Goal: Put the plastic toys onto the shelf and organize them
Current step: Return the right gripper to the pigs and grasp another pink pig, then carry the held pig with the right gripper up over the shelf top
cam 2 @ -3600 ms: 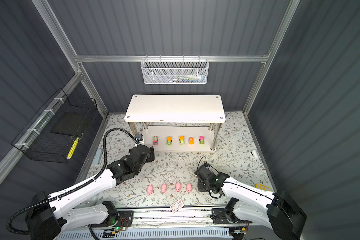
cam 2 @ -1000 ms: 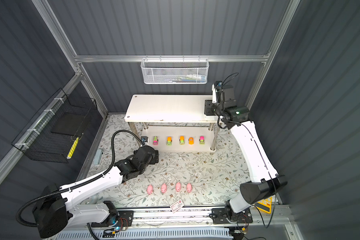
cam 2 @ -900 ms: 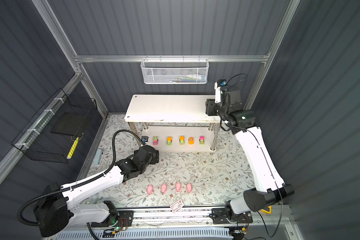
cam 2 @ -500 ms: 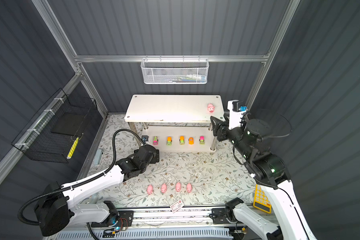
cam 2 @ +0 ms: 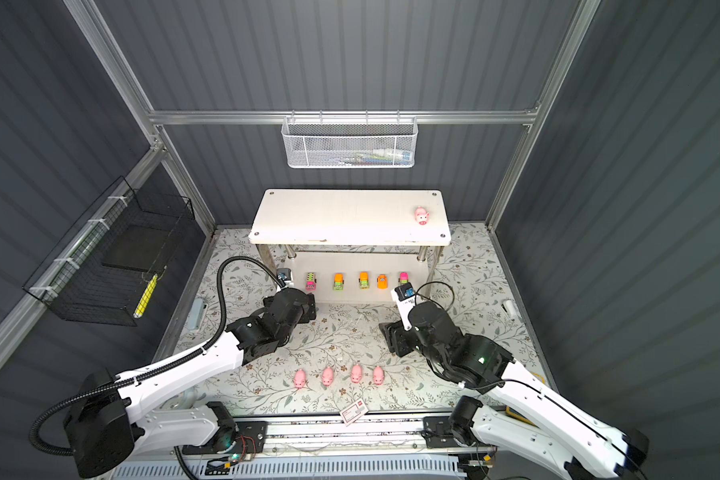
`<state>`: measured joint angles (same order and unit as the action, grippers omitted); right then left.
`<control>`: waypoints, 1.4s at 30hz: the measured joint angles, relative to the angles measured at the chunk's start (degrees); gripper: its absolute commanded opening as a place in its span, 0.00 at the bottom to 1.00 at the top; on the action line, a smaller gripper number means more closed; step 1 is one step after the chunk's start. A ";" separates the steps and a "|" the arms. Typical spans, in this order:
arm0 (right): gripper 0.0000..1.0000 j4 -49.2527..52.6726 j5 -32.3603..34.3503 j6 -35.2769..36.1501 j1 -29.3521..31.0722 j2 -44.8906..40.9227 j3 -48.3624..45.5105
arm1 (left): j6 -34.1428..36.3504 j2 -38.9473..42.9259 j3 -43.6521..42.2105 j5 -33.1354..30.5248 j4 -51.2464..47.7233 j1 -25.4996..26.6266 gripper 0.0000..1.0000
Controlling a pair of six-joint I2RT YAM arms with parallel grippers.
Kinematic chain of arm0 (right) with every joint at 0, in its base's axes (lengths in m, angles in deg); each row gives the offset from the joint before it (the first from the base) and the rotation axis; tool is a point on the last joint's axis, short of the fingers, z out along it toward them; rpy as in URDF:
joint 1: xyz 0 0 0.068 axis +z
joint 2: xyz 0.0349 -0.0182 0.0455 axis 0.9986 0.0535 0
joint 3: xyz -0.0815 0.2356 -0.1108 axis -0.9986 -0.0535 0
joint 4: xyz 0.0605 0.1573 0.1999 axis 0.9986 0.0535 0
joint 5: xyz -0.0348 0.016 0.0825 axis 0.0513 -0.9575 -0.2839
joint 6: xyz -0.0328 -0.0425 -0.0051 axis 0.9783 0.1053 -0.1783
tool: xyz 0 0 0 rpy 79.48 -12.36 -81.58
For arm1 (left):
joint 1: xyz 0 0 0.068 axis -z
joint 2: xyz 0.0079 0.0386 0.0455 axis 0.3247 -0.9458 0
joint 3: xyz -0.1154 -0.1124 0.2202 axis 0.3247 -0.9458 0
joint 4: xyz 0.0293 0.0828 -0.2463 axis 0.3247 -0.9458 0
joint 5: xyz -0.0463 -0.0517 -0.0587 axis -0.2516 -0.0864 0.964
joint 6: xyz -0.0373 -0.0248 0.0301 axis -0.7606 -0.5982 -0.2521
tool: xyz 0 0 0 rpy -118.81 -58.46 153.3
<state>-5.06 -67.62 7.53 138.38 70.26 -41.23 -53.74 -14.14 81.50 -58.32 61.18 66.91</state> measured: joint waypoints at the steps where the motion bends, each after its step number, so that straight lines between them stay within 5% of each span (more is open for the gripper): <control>1: 0.68 -0.04 0.11 -1.77 0.76 0.68 -1.11 | -0.02 0.09 -0.17 -0.22 0.13 0.00 0.88; 11: 0.76 -0.92 -4.20 -12.48 2.25 13.81 -8.90 | -0.39 0.79 -1.51 -1.29 0.79 0.00 0.88; 27: 0.76 -4.66 -11.89 -14.21 3.43 26.80 -11.34 | -0.85 0.79 -2.49 -1.73 1.07 0.00 0.88; 42: 0.57 -5.99 -13.27 -13.77 3.74 33.07 -9.40 | -1.09 0.76 -2.49 -1.73 1.05 -0.39 0.87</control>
<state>-11.05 -80.89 -6.24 142.11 103.33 -50.63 -54.84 -13.37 79.00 -60.05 62.23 66.52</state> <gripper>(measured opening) 0.577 0.878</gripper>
